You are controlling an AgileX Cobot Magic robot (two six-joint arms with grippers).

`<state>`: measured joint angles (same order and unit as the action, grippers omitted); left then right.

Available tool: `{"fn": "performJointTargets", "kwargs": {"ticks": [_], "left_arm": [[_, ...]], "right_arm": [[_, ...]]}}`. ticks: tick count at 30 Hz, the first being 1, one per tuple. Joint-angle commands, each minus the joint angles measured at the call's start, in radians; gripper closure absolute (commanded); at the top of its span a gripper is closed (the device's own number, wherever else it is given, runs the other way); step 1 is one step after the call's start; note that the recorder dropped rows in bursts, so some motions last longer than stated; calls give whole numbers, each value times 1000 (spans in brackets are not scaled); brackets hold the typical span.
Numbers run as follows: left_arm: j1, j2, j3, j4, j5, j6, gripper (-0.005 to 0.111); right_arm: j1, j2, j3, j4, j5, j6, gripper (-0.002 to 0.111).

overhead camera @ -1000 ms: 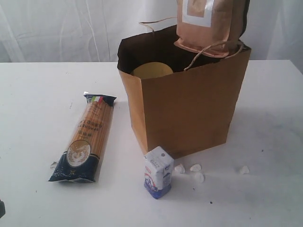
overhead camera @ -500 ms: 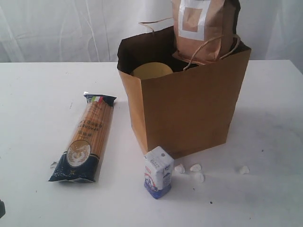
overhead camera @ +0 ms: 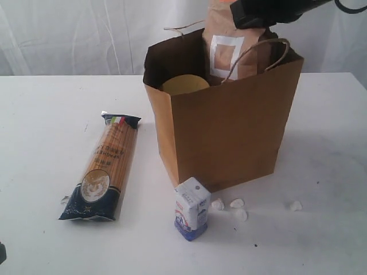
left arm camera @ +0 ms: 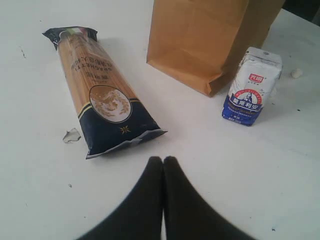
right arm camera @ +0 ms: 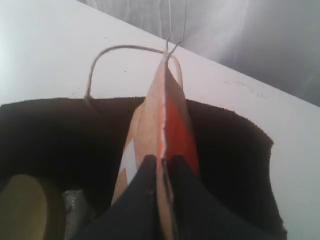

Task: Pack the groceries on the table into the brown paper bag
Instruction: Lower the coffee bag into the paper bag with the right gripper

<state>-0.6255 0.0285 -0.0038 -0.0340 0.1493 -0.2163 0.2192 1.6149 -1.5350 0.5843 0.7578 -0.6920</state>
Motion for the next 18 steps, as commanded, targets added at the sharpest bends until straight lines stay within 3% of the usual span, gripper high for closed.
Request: {"fn": "performJointTargets", "kwargs": {"ticks": [1, 14, 18], "left_arm": [[-4, -6, 4, 2, 1, -4, 107], [-4, -6, 4, 2, 1, -4, 107], [-4, -6, 4, 2, 1, -4, 107]], "right_arm": [[2, 25, -12, -25, 14, 6, 108], [2, 42, -12, -170, 150, 105, 107], [2, 41, -12, -193, 215, 100, 88]]}}
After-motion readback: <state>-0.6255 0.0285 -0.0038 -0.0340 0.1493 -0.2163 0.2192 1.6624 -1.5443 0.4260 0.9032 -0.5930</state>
